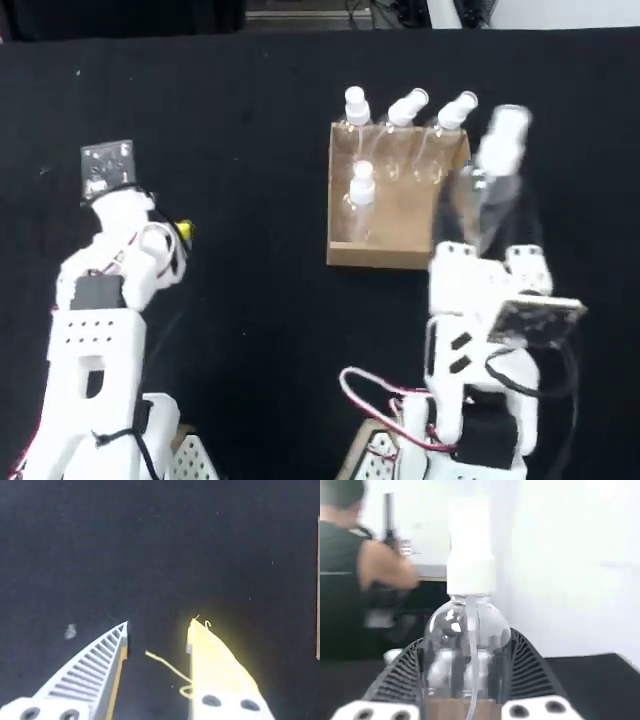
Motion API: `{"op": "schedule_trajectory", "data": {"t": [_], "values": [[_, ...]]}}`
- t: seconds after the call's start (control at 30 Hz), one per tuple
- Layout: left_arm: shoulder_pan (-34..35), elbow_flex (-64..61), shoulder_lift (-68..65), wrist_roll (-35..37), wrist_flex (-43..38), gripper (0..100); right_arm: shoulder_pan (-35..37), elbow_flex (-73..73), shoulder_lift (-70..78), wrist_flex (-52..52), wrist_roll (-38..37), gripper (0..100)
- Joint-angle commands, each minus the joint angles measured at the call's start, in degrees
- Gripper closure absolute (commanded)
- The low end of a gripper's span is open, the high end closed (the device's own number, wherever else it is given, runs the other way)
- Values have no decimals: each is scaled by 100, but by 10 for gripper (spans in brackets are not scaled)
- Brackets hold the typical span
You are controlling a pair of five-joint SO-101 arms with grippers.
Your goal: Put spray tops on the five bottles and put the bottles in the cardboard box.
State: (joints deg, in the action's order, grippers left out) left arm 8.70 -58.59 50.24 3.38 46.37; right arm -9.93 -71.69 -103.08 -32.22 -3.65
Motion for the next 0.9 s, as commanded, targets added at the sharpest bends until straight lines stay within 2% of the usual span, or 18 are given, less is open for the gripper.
{"op": "schedule_trajectory", "data": {"t": [0.0,0.2,0.4,0.7,0.87], "values": [[-259,-374,53,26,-580,809,-800,347,585,677,-35,987],[-338,-1385,53,26,-1582,809,-1864,338,2695,2541,-290,988],[-347,-1516,62,211,-1723,809,-2479,303,5033,4642,-316,987],[-347,-1525,35,360,-1723,809,-2734,-22,7389,7015,-316,987],[-338,-1525,35,352,-1723,809,-2743,-734,8154,8835,-316,988]]}}
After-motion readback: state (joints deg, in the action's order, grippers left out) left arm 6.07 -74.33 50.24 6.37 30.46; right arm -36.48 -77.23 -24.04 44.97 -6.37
